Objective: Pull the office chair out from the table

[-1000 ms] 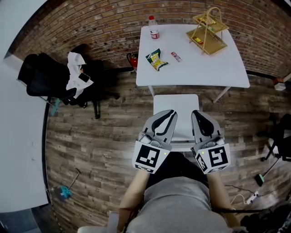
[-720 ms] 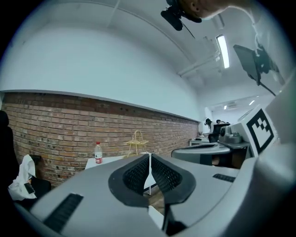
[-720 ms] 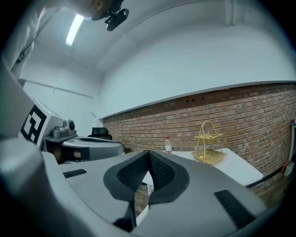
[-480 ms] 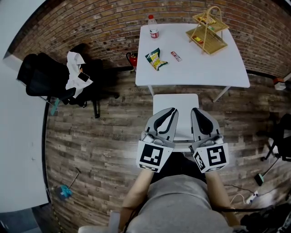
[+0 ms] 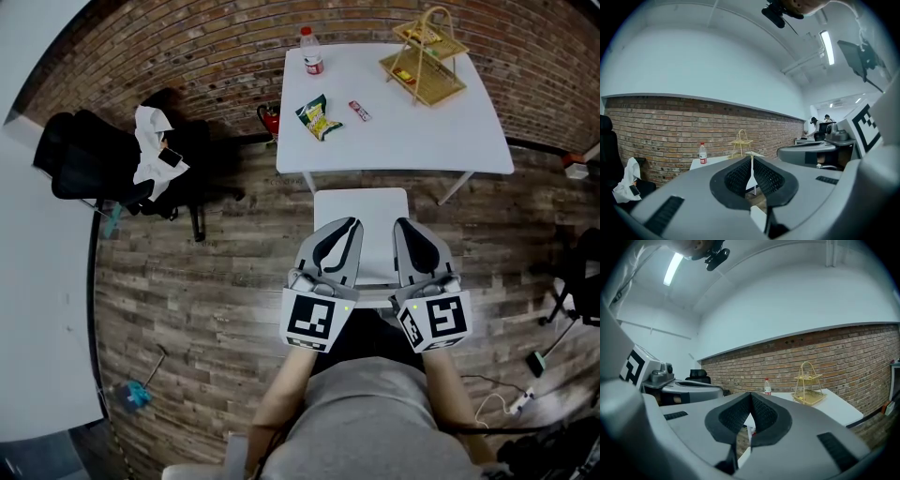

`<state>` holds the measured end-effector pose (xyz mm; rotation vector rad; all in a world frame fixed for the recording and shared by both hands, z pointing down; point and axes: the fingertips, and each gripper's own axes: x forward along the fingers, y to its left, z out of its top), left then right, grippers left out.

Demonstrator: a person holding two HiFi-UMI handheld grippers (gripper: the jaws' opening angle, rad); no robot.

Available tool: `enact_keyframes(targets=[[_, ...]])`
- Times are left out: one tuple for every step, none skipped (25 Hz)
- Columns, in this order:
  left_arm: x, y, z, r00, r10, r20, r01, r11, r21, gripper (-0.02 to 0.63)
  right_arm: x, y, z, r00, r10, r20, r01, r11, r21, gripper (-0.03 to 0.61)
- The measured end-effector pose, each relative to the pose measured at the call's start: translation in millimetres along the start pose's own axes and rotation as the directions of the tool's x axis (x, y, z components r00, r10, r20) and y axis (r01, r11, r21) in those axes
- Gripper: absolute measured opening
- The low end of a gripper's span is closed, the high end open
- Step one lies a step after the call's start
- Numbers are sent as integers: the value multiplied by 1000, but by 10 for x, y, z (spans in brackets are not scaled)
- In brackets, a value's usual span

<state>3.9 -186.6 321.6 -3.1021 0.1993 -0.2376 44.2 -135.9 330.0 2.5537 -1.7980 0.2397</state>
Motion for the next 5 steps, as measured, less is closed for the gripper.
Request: enact_keyframes(targets=[[3, 0, 0, 1000, -2, -2, 2, 1000, -1, 26, 1, -8, 0, 1000, -4, -1, 4, 1000, 1, 15], [3, 2, -3, 1000, -4, -5, 4, 1000, -2, 26, 1, -13, 0, 1000, -7, -2, 7, 1000, 3, 15], [3, 6, -7, 1000, -5, -7, 5, 1000, -3, 26, 1, -13, 1, 1000, -9, -1, 9, 1000, 4, 14], [0, 12, -12, 1000, -6, -9, 6, 1000, -4, 26, 2, -10, 2, 1000, -11, -1, 11, 1000, 5, 14], [-2, 18, -17, 1000, -6, -11, 6, 1000, -5, 26, 2, -7, 3, 1000, -13, 0, 13, 1000, 6, 15]])
